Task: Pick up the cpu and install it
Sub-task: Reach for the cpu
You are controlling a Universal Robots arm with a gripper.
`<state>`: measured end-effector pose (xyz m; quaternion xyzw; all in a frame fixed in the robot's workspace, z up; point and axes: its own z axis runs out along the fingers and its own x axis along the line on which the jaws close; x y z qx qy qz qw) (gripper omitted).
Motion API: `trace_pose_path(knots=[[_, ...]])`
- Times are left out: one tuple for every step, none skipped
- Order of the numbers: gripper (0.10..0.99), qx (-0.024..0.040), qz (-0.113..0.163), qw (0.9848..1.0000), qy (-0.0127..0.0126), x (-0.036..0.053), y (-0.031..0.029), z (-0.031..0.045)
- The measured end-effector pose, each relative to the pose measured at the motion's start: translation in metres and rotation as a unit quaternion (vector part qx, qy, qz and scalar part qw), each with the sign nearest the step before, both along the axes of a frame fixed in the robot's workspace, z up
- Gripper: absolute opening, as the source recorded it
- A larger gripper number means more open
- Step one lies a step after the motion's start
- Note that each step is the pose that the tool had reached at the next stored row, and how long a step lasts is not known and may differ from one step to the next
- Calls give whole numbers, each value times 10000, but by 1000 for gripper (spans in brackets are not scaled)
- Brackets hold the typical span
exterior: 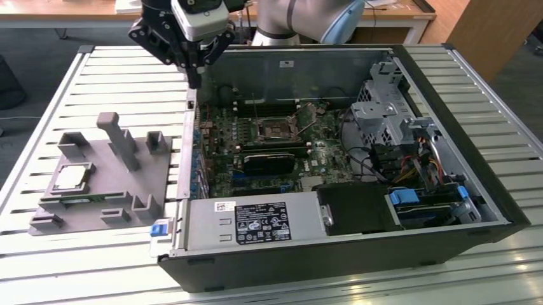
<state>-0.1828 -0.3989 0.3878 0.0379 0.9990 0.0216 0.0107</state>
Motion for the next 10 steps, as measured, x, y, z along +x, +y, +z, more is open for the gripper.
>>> trace_pose_path(knots=[[106,0,0,10000,0,-5,0,-1],[106,0,0,10000,0,-10,0,-1],[106,0,0,10000,0,-15,0,-1],[106,0,0,10000,0,-20,0,-2],[106,0,0,10000,0,-26,0,-2],[106,0,0,10000,0,-31,0,-3],[106,0,0,10000,0,-36,0,-3],[106,0,0,10000,1,-41,0,-4],[106,0,0,10000,1,-46,0,-4],[106,0,0,10000,1,-51,0,-5]])
